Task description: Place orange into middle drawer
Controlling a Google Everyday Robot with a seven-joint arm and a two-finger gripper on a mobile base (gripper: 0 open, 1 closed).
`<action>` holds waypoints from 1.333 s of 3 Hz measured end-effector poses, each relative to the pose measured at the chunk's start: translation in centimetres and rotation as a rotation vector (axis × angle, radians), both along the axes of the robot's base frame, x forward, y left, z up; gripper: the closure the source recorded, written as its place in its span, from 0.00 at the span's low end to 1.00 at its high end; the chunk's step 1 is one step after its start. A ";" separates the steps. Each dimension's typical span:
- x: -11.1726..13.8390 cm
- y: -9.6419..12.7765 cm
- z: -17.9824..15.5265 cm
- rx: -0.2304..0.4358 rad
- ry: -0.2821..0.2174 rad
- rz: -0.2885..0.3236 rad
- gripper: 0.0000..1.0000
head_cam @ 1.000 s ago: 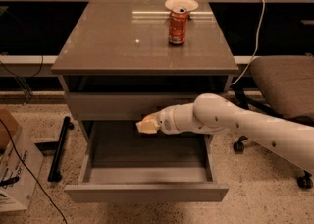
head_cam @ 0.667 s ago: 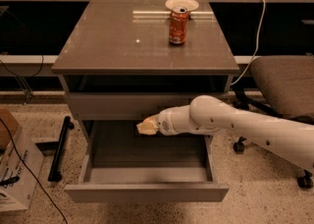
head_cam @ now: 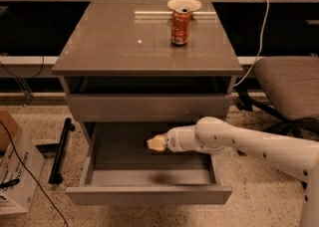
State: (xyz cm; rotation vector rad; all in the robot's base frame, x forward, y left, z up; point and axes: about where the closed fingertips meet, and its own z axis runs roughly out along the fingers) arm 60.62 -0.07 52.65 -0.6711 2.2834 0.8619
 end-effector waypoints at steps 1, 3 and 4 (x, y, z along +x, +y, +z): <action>-0.9 -1.0 -4.4 0.011 0.073 -0.038 0.81; -2.7 -3.3 -11.6 0.012 0.191 -0.109 0.35; -2.7 -3.8 -12.9 0.005 0.211 -0.115 0.04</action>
Offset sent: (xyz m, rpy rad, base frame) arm -0.0320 -0.0352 -0.1274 0.0075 0.2225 -0.1213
